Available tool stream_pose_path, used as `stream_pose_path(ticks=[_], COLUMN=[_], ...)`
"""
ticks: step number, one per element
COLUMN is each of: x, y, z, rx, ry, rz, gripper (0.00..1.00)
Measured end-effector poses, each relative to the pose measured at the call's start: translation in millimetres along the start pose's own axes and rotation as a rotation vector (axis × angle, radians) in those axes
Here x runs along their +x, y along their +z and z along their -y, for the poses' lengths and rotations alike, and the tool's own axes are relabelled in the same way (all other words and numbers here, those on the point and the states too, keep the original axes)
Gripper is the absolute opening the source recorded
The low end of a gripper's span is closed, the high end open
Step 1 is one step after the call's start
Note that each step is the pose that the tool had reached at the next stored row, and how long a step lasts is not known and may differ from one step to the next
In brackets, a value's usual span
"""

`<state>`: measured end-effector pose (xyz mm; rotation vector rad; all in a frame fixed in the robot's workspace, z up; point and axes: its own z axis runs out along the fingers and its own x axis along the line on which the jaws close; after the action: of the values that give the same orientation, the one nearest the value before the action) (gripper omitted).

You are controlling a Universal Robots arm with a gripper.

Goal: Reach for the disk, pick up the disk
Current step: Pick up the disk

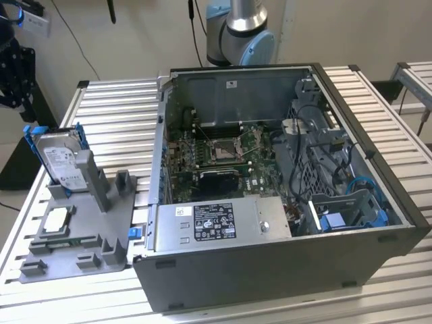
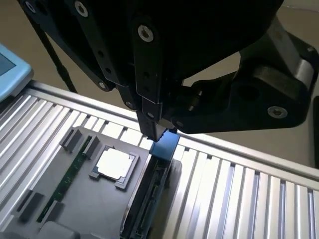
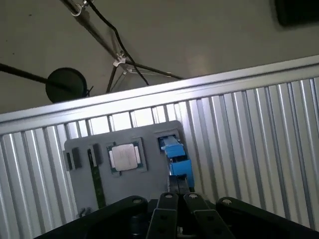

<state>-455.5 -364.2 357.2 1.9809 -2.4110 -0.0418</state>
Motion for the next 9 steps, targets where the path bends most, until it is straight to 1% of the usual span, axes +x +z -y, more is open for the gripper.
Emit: stream_pose_path(ticks=[5,6,9], x=[0.0,0.0,0.0], y=[0.4,0.3,2.2], z=[0.1,0.1,0.2], rx=[0.0003,0.0002,0.0006], ry=[-0.012,-0.014,-0.014], rz=[0.0002,0.0001,0.0003], gripper=[0.0,1.0,1.0])
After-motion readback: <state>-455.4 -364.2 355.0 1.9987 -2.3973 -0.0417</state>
